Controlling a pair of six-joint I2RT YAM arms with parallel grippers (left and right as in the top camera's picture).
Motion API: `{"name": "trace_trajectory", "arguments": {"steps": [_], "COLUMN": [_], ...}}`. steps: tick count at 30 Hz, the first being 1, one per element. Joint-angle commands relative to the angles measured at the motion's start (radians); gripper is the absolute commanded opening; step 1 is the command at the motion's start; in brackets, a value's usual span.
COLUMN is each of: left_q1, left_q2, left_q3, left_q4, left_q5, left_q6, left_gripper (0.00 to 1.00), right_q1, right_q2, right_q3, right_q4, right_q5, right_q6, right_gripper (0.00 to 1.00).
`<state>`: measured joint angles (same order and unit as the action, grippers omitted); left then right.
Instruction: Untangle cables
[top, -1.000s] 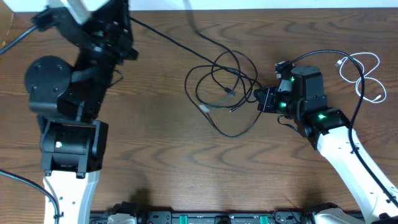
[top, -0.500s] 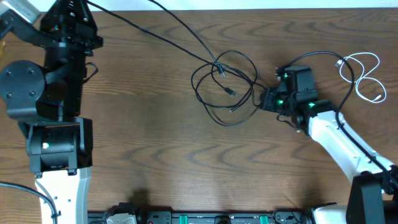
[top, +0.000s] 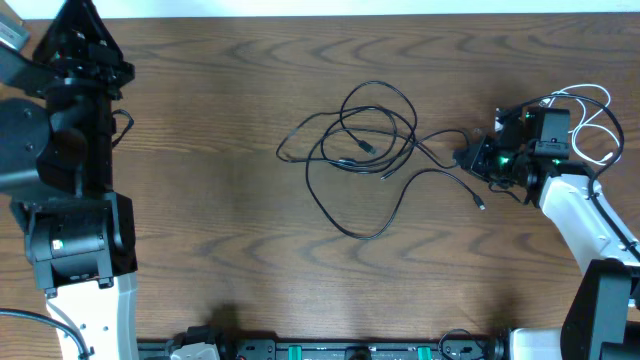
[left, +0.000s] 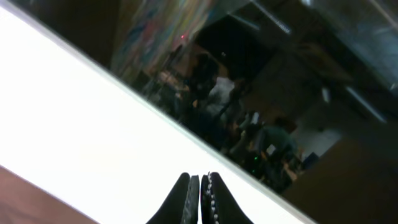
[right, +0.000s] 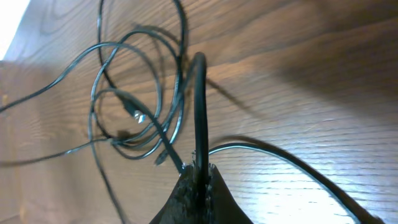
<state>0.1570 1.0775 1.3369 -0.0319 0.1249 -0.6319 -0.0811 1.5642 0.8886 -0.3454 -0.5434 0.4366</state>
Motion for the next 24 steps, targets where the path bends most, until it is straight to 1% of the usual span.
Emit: {"name": "trace_trajectory", "arguments": {"steps": [1, 3, 4, 7, 8, 9, 10, 12, 15, 16, 18, 21, 22, 24], "left_q1": [0.005, 0.005, 0.005, 0.005, 0.005, 0.003, 0.003, 0.003, 0.003, 0.003, 0.003, -0.003, -0.01, -0.021], "left_q2": [0.008, 0.019, 0.027, 0.047, 0.062, 0.074, 0.08, 0.109, 0.137, 0.154, 0.169, 0.187, 0.197, 0.204], "left_q3": [0.017, 0.017, 0.017, 0.017, 0.017, 0.017, 0.017, 0.017, 0.017, 0.017, 0.017, 0.017, 0.017, 0.015], "left_q4": [-0.085, -0.153, -0.187, -0.241, -0.278, -0.31, -0.329, -0.418, -0.497, -0.541, -0.561, -0.596, -0.615, -0.623], "left_q5": [-0.002, 0.008, 0.035, 0.136, 0.201, 0.226, 0.232, 0.239, 0.239, 0.247, 0.269, 0.286, 0.286, 0.286], "left_q6": [-0.002, -0.001, 0.008, 0.039, 0.06, 0.063, 0.063, 0.063, 0.063, 0.077, 0.114, 0.142, 0.143, 0.151], "left_gripper": [0.08, 0.08, 0.08, 0.08, 0.08, 0.08, 0.08, 0.08, 0.08, 0.08, 0.08, 0.08, 0.08, 0.08], "right_q1": [0.006, 0.013, 0.016, 0.015, 0.015, 0.015, 0.015, 0.01, -0.013, -0.049, -0.1, -0.224, -0.314, -0.405], "right_q2": [-0.001, -0.007, -0.014, -0.056, -0.096, -0.124, -0.145, -0.211, -0.282, -0.322, -0.352, -0.386, -0.407, -0.43], "right_q3": [0.001, 0.011, 0.023, 0.074, 0.114, 0.146, 0.172, 0.267, 0.382, 0.462, 0.535, 0.643, 0.685, 0.699], "right_q4": [0.006, 0.013, 0.01, -0.021, -0.025, -0.025, -0.025, -0.016, 0.002, 0.005, 0.005, 0.005, 0.005, 0.004], "right_q5": [-0.129, -0.207, -0.256, -0.36, -0.43, -0.471, -0.488, -0.533, -0.551, -0.546, -0.537, -0.537, -0.535, -0.518], "right_q6": [-0.051, -0.079, -0.101, -0.138, -0.159, -0.165, -0.165, -0.165, -0.164, -0.159, -0.138, -0.114, -0.105, -0.071], "right_gripper": [0.01, 0.01, 0.01, 0.01, 0.01, 0.01, 0.01, 0.01, 0.01, 0.01, 0.01, 0.01, 0.01, 0.01]}}
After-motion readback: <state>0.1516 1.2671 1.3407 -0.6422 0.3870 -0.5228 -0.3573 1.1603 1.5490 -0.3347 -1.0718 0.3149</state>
